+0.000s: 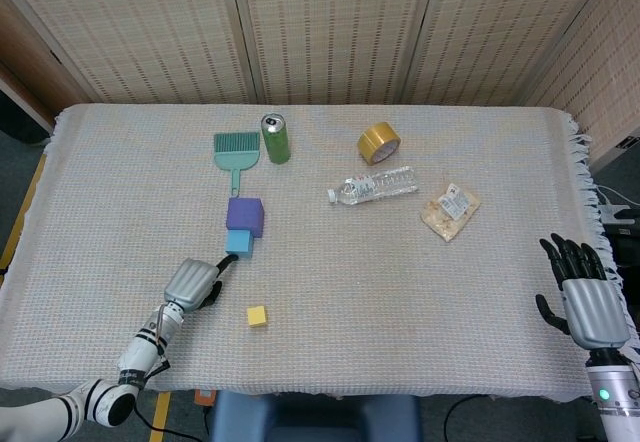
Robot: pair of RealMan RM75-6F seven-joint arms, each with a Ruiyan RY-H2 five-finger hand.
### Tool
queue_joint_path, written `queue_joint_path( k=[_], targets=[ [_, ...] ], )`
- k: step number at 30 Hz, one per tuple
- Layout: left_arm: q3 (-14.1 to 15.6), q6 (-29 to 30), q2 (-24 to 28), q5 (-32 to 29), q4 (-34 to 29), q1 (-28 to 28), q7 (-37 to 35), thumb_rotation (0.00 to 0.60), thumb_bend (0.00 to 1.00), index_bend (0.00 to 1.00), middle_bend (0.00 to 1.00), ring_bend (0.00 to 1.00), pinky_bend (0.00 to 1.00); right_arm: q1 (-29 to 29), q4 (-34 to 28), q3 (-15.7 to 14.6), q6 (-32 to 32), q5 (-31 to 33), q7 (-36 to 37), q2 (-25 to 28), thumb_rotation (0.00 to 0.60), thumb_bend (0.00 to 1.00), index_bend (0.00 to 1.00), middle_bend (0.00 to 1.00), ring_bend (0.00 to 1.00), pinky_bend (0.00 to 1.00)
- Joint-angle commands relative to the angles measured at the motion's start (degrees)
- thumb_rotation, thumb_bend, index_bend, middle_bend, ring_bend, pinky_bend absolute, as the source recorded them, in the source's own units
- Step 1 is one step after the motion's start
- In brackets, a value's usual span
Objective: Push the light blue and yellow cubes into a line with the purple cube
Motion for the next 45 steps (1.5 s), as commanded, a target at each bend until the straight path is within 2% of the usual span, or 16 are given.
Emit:
queue_joint_path(
  k=[1,12,21,27,32,36,39,45],
  targets=[
    [-0.02,-0.08,-0.06,-0.02,0.09,-0.05,-0.08,0.6,0.65,0.14,1.0,1.0,1.0,0.0,-0.01,0.01,0.0,0.02,0.0,0.0,0.6,0.14,0.0,0.0,0.0,0.0],
    [0.56,1.47,0.74,1.03,-1.56,0.58,-0.34,0.6,0.65,0.16,1.0,1.0,1.0,-0.05,-0.08,-0.06,0.13,-0.15,0.03,0.07,0.6,0.14,0.0,0.0,0.0,0.0],
    [2.33,4.7,3.48,2.98,-7.23,2.62,0.26,0.6,0.64,0.18,1.0,1.0,1.0,-0.32,-0.54,-0.39,0.76,-1.06,0.27,0.31,0.6,0.14,0.0,0.0,0.0,0.0],
    [4.99,9.83,7.2,7.6,-14.29,5.48,-1.18,0.6,0.44,0.19,1.0,1.0,1.0,-0.17,-0.69,-0.88,0.45,-1.99,0.62,0.41,0.6,0.14,0.0,0.0,0.0,0.0],
    [6.97,12.02,8.3,10.17,-17.95,7.21,-1.18,0.6,0.38,0.2,1.0,1.0,1.0,-0.3,-1.07,-1.37,0.81,-3.19,1.24,0.75,0.6,0.14,0.0,0.0,0.0,0.0],
    [7.29,13.32,6.82,11.08,-18.37,8.28,-1.99,0.6,0.37,0.21,1.0,1.0,1.0,-0.46,-1.35,-1.79,1.2,-4.21,1.98,1.17,0.6,0.14,0.0,0.0,0.0,0.0],
    [7.08,15.8,3.75,12.12,-16.53,9.54,-1.25,0.6,0.36,0.22,1.0,1.0,1.0,-0.69,-1.59,-1.91,1.68,-4.65,2.71,1.57,0.6,0.14,0.0,0.0,0.0,0.0],
    [5.62,17.06,-1.4,10.7,-13.68,10.92,-1.78,0.6,0.34,0.23,1.0,1.0,1.0,-1.01,-1.91,-2.22,2.3,-5.47,3.28,2.0,0.6,0.14,0.0,0.0,0.0,0.0]
  ],
)
